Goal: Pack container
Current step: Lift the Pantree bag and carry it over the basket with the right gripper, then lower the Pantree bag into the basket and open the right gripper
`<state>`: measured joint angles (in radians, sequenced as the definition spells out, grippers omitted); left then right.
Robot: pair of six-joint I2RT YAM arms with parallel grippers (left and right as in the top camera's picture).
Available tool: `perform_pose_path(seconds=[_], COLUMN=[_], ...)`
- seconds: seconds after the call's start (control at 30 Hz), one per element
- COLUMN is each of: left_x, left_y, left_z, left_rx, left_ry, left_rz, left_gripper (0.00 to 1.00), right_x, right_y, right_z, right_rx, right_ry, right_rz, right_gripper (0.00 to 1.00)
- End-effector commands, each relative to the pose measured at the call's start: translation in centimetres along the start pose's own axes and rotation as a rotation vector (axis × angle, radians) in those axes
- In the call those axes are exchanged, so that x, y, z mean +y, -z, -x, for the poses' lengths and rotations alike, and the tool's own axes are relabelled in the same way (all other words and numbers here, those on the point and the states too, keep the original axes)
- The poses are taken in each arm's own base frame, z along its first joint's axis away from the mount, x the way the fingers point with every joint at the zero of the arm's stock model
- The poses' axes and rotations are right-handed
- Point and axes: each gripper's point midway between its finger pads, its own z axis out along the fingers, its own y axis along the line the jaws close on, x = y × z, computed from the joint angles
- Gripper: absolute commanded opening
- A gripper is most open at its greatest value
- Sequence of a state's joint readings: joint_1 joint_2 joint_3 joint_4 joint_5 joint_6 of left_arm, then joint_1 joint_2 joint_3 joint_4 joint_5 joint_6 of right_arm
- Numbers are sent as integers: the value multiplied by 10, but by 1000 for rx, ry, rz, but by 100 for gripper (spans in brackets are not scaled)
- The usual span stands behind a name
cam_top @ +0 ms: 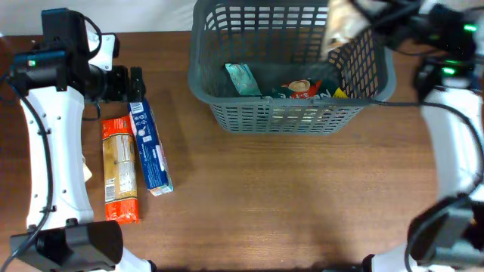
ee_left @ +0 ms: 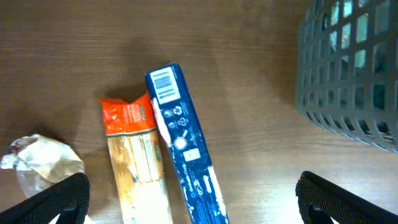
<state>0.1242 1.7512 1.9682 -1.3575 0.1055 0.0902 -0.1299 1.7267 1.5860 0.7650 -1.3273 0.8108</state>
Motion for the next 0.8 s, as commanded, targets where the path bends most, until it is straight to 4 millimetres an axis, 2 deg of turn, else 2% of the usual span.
perform_pose_path(seconds=[0.0, 0.17, 0.2, 0.3, 0.6, 0.7, 0.77], left_x=[-5, -6, -6, -6, -7, -7, -7], left_y=[-2, -2, -2, -2, -1, -1, -1], left_z=[-4, -5, -5, -7, -12, -13, -13], left_rx=[22, 29, 30, 37, 58, 59, 59], left_ry=[-7, -7, -7, -6, -3, -3, -3], left_rz=[-38, -39, -40, -40, -43, -42, -42], left_gripper=[99, 99, 99, 99, 99, 99, 99], right_x=[15, 35, 41, 45, 30, 23, 8], right_y=[-48, -79, -82, -78, -69, -71, -76], right_z=[-19, -58, -71, -88, -88, -82, -70], right_rx=[17, 114, 160, 224, 207, 174, 109], right_ry=[-11, -66, -85, -93, -55, -59, -116], right_rz=[112, 263, 314, 381, 347, 303, 213], right_gripper=[3, 4, 4, 4, 4, 4, 4])
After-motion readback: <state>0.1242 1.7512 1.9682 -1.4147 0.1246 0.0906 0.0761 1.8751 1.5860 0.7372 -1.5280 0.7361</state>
